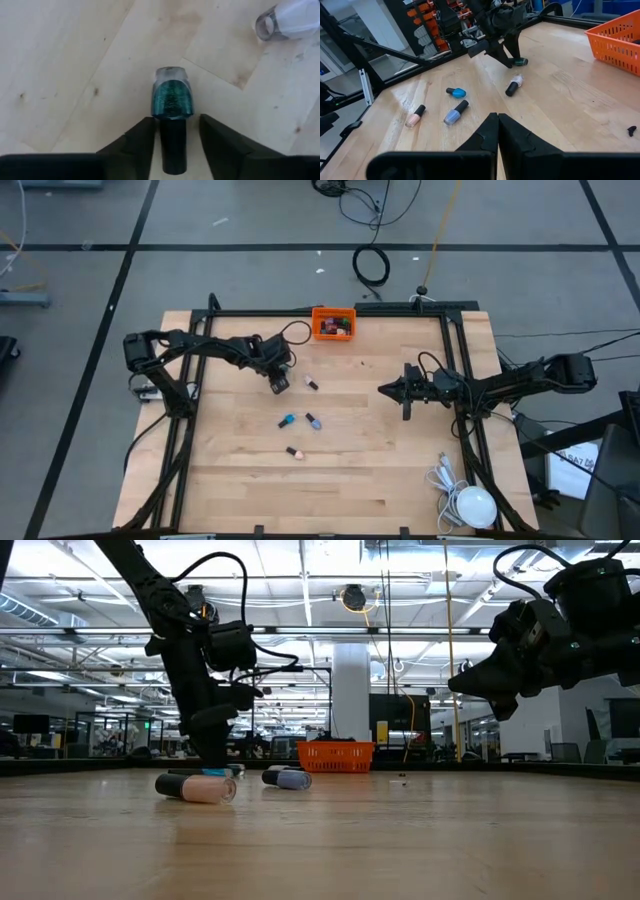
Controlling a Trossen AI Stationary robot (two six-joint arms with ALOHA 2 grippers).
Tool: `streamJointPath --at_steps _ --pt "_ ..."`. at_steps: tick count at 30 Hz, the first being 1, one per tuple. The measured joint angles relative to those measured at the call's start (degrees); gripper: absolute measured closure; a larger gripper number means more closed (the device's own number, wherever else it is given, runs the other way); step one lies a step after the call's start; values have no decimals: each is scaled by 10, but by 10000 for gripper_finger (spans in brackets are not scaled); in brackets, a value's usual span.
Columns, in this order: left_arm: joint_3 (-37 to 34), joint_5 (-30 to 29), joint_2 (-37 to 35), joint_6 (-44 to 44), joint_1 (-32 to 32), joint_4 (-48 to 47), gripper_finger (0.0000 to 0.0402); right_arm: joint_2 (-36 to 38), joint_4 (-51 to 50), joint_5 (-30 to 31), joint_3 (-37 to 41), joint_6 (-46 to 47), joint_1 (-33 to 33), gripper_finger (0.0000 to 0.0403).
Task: Pick & Place Nail Polish
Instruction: Put the dark green nail polish bottle into the basket
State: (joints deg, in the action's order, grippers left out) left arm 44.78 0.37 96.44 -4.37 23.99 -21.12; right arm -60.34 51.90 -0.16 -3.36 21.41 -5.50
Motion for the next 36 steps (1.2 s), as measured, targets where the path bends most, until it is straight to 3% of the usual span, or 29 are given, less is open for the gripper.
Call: streamJointPath --at_steps 8,18,31,36 --pt "0 5 0 8 0 0 364 0 0 0 0 0 0 403" --pt "-2 -5 -3 24 -16 15 366 0 0 0 0 -2 0 403" --pt "-4 -167 -123 43 -66 48 366 0 0 1 0 -9 0 403" --pt "-3 -185 -172 64 -81 113 366 0 0 1 0 -11 0 403"
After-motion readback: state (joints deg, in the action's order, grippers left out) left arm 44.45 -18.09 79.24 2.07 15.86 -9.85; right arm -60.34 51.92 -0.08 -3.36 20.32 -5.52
